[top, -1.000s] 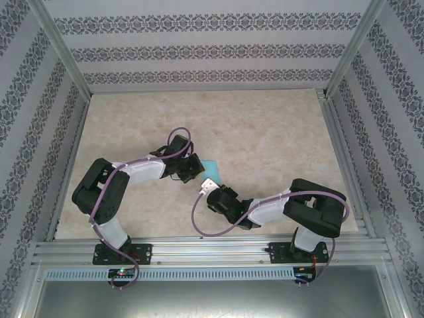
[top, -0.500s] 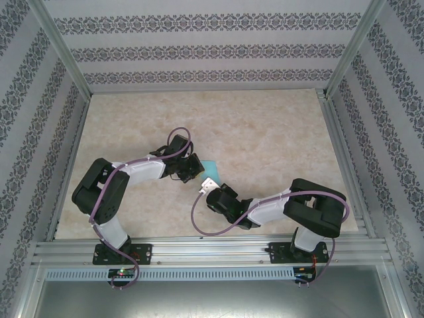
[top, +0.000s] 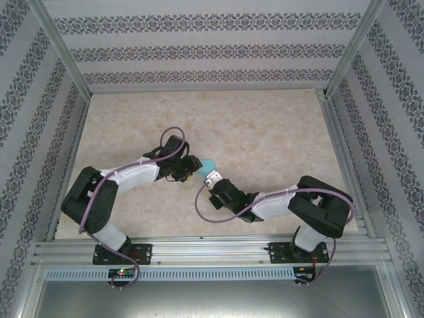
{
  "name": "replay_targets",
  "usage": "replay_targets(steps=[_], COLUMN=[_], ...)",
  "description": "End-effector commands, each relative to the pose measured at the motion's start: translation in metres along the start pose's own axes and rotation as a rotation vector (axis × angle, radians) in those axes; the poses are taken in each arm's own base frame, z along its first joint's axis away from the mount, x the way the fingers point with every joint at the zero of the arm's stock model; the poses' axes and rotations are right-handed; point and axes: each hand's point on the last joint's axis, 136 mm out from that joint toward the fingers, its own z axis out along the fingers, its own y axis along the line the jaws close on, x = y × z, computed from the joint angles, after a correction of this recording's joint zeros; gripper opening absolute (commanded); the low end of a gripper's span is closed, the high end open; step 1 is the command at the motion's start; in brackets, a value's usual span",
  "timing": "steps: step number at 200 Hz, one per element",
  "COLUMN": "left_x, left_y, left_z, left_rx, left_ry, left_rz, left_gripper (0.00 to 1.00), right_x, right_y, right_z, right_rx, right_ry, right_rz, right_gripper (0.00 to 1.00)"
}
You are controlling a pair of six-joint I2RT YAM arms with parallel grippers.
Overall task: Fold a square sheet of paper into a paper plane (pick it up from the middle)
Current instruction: Fold the wing for the fifth time at the center of the table.
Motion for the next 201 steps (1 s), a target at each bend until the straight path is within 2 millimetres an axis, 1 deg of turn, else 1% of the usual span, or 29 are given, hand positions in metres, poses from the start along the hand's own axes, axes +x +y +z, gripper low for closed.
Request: replay_targets(steps=[1, 16, 51, 82, 129, 152, 176, 190, 201], left_x=[-0.014, -0.016, -0.017, -0.016, -0.015, -0.013, -0.012, -0.011, -0.010], left_y=[0.025, 0.031, 0.038, 0.038, 0.036, 0.035, 0.031, 0.021, 0.013], left_z=[-0.017, -0.024, -0.031, -0.029, -0.023, -0.021, -0.018, -0.016, -0.013], left_rx=[-0.084, -0.095, -0.097, -0.096, -0.096, -0.094, -0.071, -0.032, -0.002], left_ry=[-0.100, -0.129, -0.148, -0.142, -0.119, -0.108, -0.095, -0.075, -0.056], left_rz=[-0.035, -0.044, -0.059, -0.059, -0.053, -0.054, -0.049, -0.035, -0.033], left_gripper=[0.50, 0.53, 0.53, 0.53, 0.52, 0.52, 0.52, 0.54, 0.60], right_x=[0.004, 0.006, 0.008, 0.007, 0.005, 0.001, -0.003, -0.003, -0.003], right_y=[0.009, 0.008, 0.002, -0.008, -0.018, -0.022, -0.027, -0.027, -0.028], right_z=[0.000, 0.001, 0.001, -0.001, -0.002, -0.005, -0.009, -0.010, -0.010], right_rx=[-0.112, -0.139, -0.185, -0.217, -0.302, -0.333, -0.353, -0.359, -0.349], right_ry=[0.015, 0.018, 0.015, 0.005, 0.031, 0.001, -0.018, -0.018, -0.021], right_rz=[0.112, 0.164, 0.289, 0.389, 0.550, 0.606, 0.650, 0.643, 0.625], right_gripper=[0.00, 0.00, 0.00, 0.00, 0.00, 0.00, 0.00, 0.00, 0.00])
